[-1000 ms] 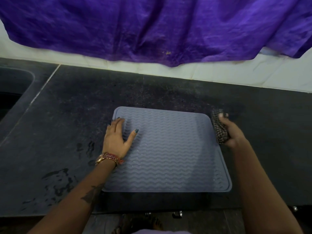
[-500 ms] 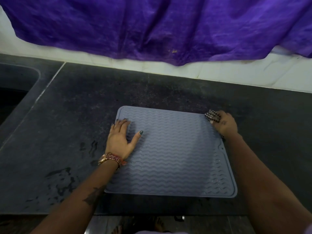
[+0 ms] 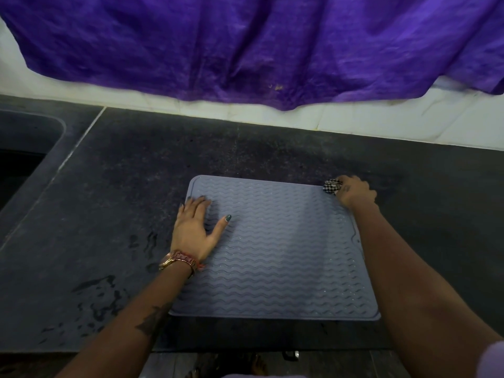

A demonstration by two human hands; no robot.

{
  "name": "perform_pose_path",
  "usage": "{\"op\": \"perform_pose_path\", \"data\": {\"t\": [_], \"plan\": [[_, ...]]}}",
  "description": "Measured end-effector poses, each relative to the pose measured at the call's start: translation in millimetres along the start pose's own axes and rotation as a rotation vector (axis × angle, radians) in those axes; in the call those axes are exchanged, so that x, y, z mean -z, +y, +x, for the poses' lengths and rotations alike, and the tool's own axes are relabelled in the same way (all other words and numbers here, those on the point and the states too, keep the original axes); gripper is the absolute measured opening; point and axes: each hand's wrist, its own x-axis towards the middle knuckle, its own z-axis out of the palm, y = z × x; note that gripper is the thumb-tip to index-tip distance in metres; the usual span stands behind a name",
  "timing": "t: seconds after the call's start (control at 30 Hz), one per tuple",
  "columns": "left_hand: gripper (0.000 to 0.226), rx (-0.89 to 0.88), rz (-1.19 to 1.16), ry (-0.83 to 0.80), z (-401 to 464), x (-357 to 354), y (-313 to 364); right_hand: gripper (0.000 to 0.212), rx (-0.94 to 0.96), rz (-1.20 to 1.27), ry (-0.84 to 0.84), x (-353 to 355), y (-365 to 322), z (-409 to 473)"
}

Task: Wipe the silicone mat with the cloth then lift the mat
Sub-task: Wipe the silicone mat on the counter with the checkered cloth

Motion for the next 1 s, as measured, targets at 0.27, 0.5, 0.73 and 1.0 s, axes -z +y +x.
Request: {"op": "perform_pose_path", "data": {"t": [0.27,0.5,0.73,1.0], "plan": [[0.088,0.006,-0.001,-0.012,0.2,2.2,2.7,0.039,0.292,0.274,-0.185,3.7,-47.0,-4.6],[0.087,0.006,-0.032,-0.004,-0.3,2.0,1.3,0.034,0.043,1.637,-0.419,-32.4,-87.1,-58.3],[0.086,0.004,-0.042,-0.003,-0.6,0.1,-0.9,0.03,-0.112,1.643,-0.257,-36.4,-33.2,-60.4],[0.085,0.006,-0.036,-0.007,0.8,-2.0,-1.7,0.029,-0.23,0.935,0.448,-18.4,17.5,-19.5]]}}
